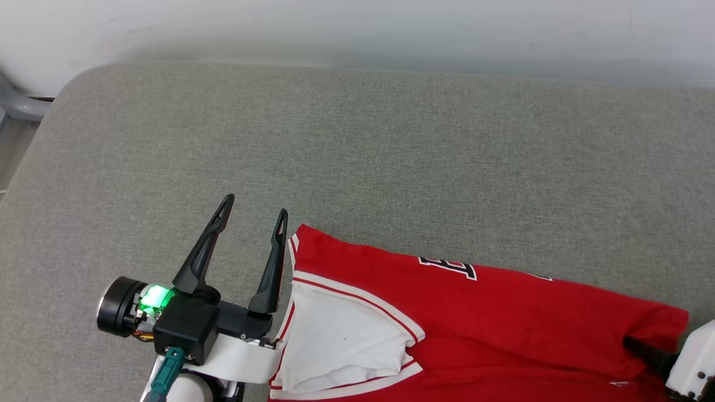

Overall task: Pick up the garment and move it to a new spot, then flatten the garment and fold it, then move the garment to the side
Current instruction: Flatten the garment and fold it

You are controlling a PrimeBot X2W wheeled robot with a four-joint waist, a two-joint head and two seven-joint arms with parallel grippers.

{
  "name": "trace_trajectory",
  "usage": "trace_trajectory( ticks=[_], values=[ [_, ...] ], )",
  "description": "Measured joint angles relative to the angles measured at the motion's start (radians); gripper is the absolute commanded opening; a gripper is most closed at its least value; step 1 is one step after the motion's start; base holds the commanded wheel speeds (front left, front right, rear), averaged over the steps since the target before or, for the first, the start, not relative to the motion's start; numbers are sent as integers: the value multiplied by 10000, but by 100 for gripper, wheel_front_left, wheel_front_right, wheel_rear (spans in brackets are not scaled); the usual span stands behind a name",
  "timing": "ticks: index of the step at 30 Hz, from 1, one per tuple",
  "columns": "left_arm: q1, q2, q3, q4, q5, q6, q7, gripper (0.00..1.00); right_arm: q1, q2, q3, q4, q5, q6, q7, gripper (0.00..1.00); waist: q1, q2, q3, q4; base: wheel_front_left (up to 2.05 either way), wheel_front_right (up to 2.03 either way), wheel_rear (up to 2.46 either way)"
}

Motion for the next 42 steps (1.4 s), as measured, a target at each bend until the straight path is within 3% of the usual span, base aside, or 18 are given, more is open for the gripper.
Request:
trace_trajectory(
  ticks=[1,2,3,17,32,42],
  values=[
    [33,-36,40,4,13,-54,0,100,8,-2,63,25,27,2,-35,46,0,0,-22,-2,0,0,0],
    [56,-71,82,12,29,-100,0,100,15,-17,113,56,21,4,-100,9,0,0,-38,-3,0,0,0],
    [70,-92,121,15,40,-157,0,100,40,-67,182,88,-12,8,-184,0,0,0,-50,-6,0,0,0],
    [244,-351,554,94,255,-646,0,100,-9,-560,583,757,69,92,-1476,0,0,0,-215,-261,0,0,0],
    [408,-506,777,265,286,-965,0,100,-372,-2232,-514,2063,-675,81,-2487,0,0,1,-554,-393,0,0,0],
    [918,-736,953,395,255,-1103,0,100,125,-1894,25,1588,-616,75,-2395,0,0,0,-1372,-362,0,0,0]
  ],
)
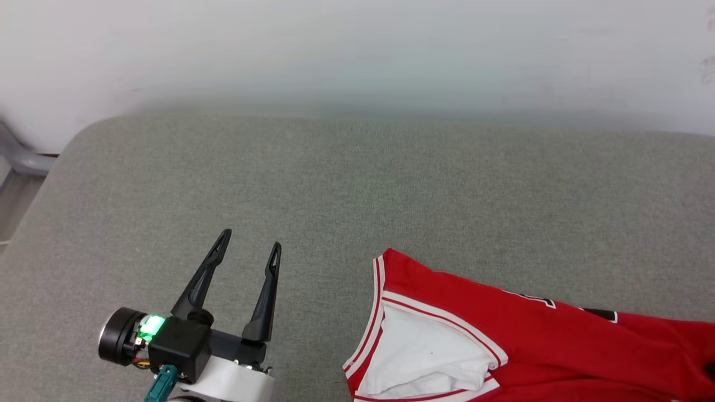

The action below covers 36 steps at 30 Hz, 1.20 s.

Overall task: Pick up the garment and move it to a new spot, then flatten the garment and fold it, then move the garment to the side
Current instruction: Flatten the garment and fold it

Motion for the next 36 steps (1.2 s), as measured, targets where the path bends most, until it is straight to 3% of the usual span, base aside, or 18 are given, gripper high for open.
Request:
trace_trajectory(
  ticks=[9,17,21,26,29,36],
  values=[
    [448,-259,251,2,-94,-104,0,100,1229,639,568,-2414,125,0,821,0,-1,0,-749,69,0,0,0],
    [610,-525,359,-21,-136,-174,0,100,1771,1624,1411,-4606,533,0,1760,0,-1,0,-953,296,0,0,0],
    [643,-568,437,-21,-132,-213,-2,100,1772,2464,1860,-5175,809,0,2069,0,-1,0,-989,462,0,0,0],
    [667,-577,587,-40,-86,-232,0,100,1624,3185,2280,-5340,1239,0,2125,0,-1,0,-1009,676,0,0,0],
    [673,-571,644,-42,-75,-272,0,100,1359,3275,2464,-5114,1693,-2,1871,0,-1,0,-1012,801,0,0,0],
    [675,-550,629,-27,-48,-301,0,100,691,3302,3375,-3386,3369,-2,178,0,-1,0,-1015,1074,0,0,0]
  ],
)
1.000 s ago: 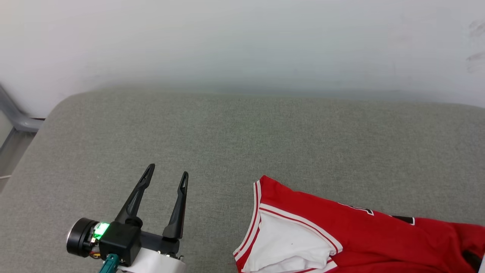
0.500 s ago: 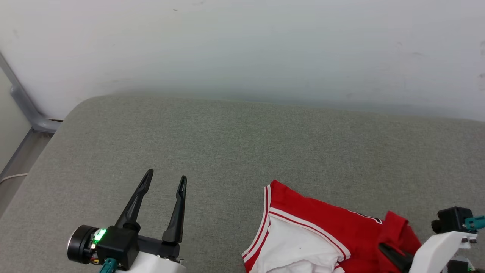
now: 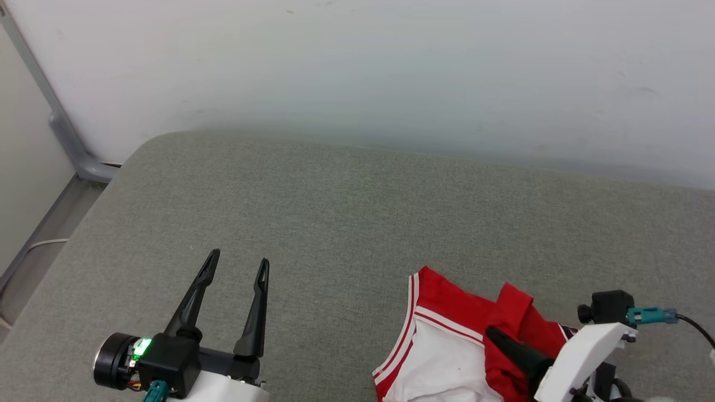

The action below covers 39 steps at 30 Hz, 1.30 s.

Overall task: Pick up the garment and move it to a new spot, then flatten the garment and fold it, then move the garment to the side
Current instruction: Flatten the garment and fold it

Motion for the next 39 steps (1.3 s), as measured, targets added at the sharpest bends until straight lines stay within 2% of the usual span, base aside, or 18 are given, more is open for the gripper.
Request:
trace_trajectory(
  ticks=[7,15,16,17,24,30,33,36,39],
  values=[
    [7,31,-94,81,-2,-46,0,100,-1000,8,1055,2128,222,0,-1432,0,0,0,146,244,0,0,0],
    [-148,4,-314,207,-2,-58,0,100,-2075,12,1935,4048,662,0,-2359,0,0,0,516,492,0,0,0],
    [-151,0,-320,226,-2,-58,0,100,-2184,12,2098,4299,566,0,-2364,88,1,0,543,514,0,0,0],
    [-165,-4,-336,242,-2,-58,0,100,-2282,0,2266,4487,454,0,-2364,100,0,0,567,530,0,0,0],
    [-247,48,-169,339,58,-58,0,100,-2689,15,3206,4857,848,0,-2711,100,0,0,485,545,0,0,0],
    [-111,104,-4,355,58,-58,0,100,-2717,23,4188,3981,1639,0,-2485,100,0,0,201,332,0,0,0],
    [-71,96,44,328,29,-58,0,100,-2812,25,4153,3568,1588,0,-2422,100,0,0,103,115,0,0,0],
    [-57,81,81,286,21,-59,0,100,-3081,25,3697,3173,1070,0,-2232,100,1,0,47,-144,0,0,0],
    [-51,40,115,203,-31,-59,0,100,-3398,23,2903,2629,-326,0,-1950,100,0,0,35,-426,0,0,0]
  ],
)
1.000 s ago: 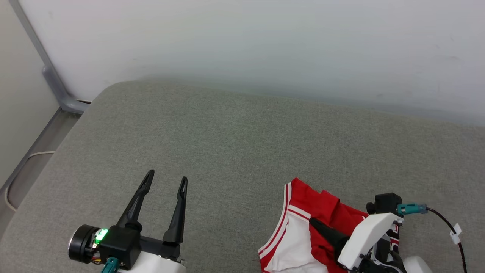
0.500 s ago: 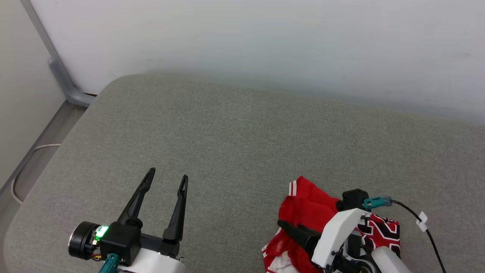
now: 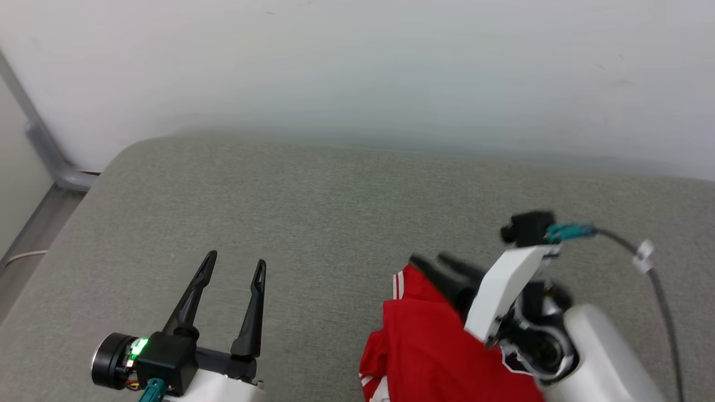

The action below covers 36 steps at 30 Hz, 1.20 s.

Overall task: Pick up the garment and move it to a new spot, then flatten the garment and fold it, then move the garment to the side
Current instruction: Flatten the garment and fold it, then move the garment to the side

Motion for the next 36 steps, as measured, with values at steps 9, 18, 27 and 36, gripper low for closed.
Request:
trace_trajectory(
  ticks=[9,18,27,36],
  values=[
    [-134,-136,-84,40,-268,0,-2,100,-242,-2031,-1124,-2485,-4251,0,-861,100,1,0,281,-646,0,0,0],
    [-135,-222,-309,100,-462,0,0,100,1351,-3302,-2349,-3016,-5624,0,-3638,100,0,0,501,-1064,0,0,0],
    [47,-290,-267,111,-629,0,0,100,3036,-1992,-3935,-3204,-6073,2,-5988,100,0,0,570,-1169,0,0,0],
    [209,-332,-324,370,-765,0,0,100,3742,-1047,-4006,-2844,-6360,2,-6725,100,0,0,472,-1095,0,0,0]
  ],
)
